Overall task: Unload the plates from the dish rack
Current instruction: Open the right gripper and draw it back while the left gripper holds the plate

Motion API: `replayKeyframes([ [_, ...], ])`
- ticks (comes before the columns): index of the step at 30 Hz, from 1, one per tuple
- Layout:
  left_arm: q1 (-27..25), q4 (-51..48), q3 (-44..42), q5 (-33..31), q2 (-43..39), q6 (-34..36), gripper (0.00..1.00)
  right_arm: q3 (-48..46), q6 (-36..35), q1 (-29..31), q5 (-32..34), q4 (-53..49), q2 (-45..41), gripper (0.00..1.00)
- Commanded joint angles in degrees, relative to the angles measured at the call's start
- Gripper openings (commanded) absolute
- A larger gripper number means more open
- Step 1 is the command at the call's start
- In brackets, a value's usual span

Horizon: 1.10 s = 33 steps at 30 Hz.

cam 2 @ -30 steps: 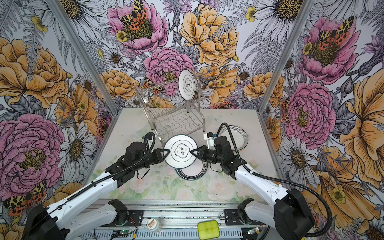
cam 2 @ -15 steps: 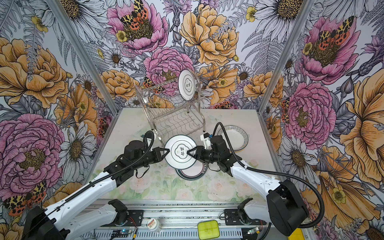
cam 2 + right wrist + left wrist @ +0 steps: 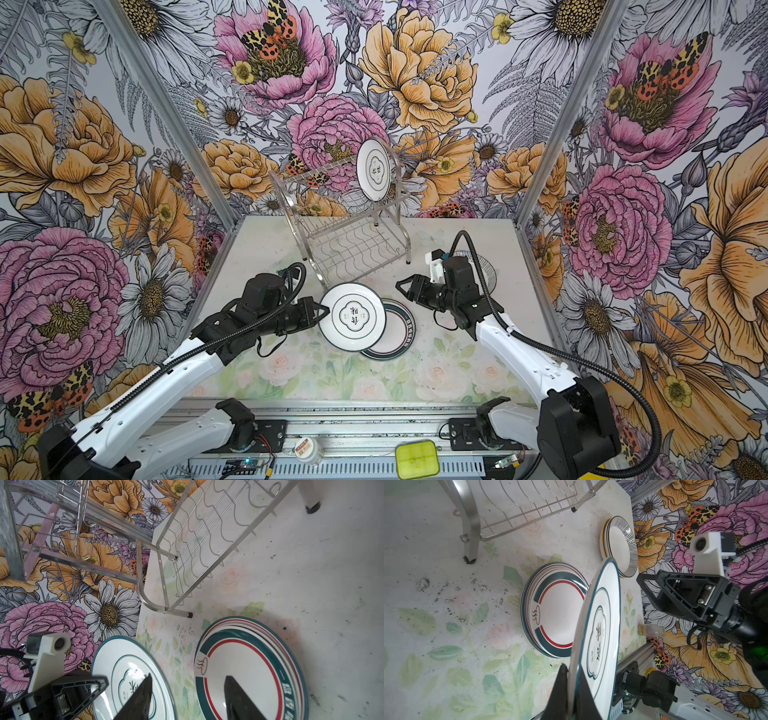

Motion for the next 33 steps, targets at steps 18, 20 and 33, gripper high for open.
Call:
replayKeyframes([
  [18, -12.89, -4.05, 5.06, -13.16, 7.26, -10.27, 0.0, 16.68, -17.7, -3.57, 30.53, -17.42, 3.66, 0.61],
  [20, -12.89, -4.11, 5.54, -13.31, 8.36, -10.24, 0.0, 16.58, -17.91, -3.54, 32.28, -17.5, 3.37, 0.6],
  [33, -11.07, -4.05, 9.69, -13.98, 17.18, -8.94, 0.0, 13.8, -18.44, -3.45, 35.21, -18.14, 1.93, 0.63],
])
